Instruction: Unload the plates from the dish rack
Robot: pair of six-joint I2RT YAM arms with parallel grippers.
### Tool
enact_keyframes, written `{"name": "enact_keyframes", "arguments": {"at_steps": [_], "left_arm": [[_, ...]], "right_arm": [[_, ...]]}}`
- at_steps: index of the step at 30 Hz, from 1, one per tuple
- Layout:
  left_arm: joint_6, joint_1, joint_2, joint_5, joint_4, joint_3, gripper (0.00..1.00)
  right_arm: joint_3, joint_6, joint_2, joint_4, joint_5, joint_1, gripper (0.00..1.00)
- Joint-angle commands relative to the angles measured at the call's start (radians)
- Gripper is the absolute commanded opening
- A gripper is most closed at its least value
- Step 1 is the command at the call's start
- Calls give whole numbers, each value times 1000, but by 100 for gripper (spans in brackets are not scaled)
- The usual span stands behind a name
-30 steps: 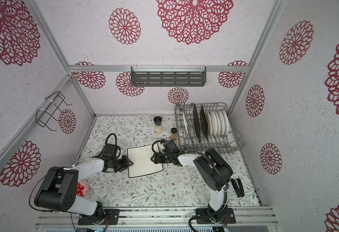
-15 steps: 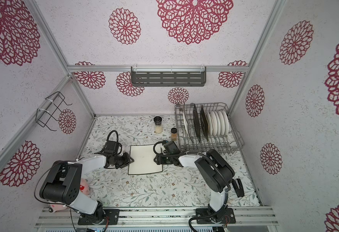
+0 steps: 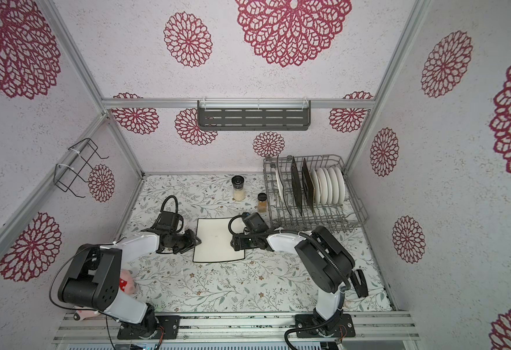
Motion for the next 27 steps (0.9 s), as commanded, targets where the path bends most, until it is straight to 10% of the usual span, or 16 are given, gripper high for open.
{"name": "enact_keyframes", "arguments": {"at_steps": [1, 21, 27], "left_arm": [[31, -5, -74, -50, -47, 32, 43], [54, -12, -452, -117, -110, 54, 52], [127, -29, -583, -130, -167, 80, 69]], "right_arm": [[35, -77, -79, -76, 50, -1, 84], [4, -407, -482, -162, 277, 0, 99], [-46, -405, -591, -168, 423, -2, 99]]}}
